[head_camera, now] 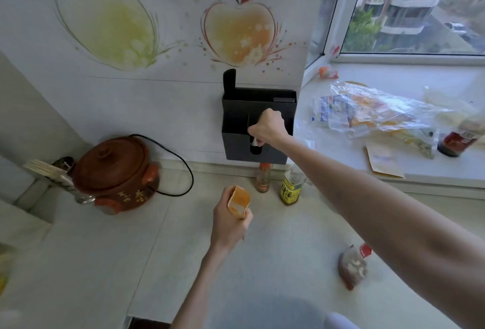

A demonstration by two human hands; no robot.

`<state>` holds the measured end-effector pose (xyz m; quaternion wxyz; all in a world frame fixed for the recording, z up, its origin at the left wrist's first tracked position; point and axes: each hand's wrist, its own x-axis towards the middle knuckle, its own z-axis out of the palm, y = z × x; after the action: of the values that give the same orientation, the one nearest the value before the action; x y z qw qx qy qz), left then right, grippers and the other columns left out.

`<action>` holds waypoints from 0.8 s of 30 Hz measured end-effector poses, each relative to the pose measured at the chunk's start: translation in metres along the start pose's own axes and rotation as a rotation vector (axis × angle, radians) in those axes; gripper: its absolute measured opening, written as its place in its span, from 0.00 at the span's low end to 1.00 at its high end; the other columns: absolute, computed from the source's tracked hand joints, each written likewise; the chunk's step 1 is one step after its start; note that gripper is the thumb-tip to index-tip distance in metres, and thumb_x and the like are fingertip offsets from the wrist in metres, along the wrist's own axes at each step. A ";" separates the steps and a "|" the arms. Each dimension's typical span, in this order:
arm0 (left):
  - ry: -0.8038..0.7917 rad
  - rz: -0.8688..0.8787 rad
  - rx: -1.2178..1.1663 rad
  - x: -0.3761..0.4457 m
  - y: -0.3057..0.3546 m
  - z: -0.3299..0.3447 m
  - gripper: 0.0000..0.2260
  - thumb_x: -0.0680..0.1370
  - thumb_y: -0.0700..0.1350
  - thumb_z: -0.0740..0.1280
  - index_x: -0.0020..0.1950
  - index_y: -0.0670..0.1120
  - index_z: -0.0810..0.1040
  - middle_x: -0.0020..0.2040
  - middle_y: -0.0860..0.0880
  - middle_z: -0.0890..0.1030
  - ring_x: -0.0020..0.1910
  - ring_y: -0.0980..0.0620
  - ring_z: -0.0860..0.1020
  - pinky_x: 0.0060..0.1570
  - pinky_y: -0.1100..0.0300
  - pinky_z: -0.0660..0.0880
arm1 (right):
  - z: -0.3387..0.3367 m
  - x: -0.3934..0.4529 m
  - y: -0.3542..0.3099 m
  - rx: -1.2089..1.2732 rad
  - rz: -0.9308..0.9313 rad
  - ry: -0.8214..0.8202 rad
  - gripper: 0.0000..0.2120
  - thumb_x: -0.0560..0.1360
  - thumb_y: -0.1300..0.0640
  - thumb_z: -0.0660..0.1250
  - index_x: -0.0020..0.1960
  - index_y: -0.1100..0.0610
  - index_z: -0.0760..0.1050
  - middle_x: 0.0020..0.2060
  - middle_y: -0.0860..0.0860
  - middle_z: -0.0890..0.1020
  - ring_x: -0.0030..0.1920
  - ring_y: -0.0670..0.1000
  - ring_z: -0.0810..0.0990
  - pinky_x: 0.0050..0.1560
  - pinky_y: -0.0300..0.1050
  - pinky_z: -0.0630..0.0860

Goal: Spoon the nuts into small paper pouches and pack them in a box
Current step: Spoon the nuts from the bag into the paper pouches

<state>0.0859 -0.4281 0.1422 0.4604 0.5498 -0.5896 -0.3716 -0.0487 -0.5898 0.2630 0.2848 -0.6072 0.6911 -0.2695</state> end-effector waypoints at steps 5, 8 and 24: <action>-0.032 0.008 0.013 -0.001 0.001 0.008 0.17 0.70 0.34 0.70 0.49 0.53 0.73 0.37 0.54 0.77 0.33 0.57 0.75 0.34 0.67 0.72 | -0.019 0.003 -0.002 0.136 0.116 -0.031 0.04 0.70 0.67 0.65 0.38 0.66 0.77 0.24 0.58 0.82 0.25 0.52 0.83 0.32 0.40 0.82; -0.050 0.016 0.016 -0.001 0.002 0.014 0.16 0.70 0.34 0.70 0.50 0.52 0.73 0.36 0.54 0.77 0.34 0.56 0.75 0.35 0.67 0.72 | -0.033 0.000 0.000 0.170 0.085 0.020 0.08 0.69 0.67 0.64 0.42 0.71 0.80 0.31 0.62 0.84 0.29 0.55 0.84 0.38 0.48 0.84; -0.265 0.036 0.058 -0.003 -0.002 0.090 0.19 0.69 0.33 0.70 0.53 0.52 0.73 0.36 0.58 0.76 0.33 0.59 0.74 0.35 0.69 0.70 | -0.148 -0.108 0.110 0.525 0.135 0.203 0.04 0.72 0.64 0.71 0.39 0.65 0.82 0.30 0.58 0.84 0.32 0.57 0.85 0.36 0.44 0.82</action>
<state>0.0009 -0.4312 0.1125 0.3689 0.4982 -0.6655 -0.4156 -0.2199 -0.4653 0.2934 0.3786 -0.4352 0.6617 -0.4789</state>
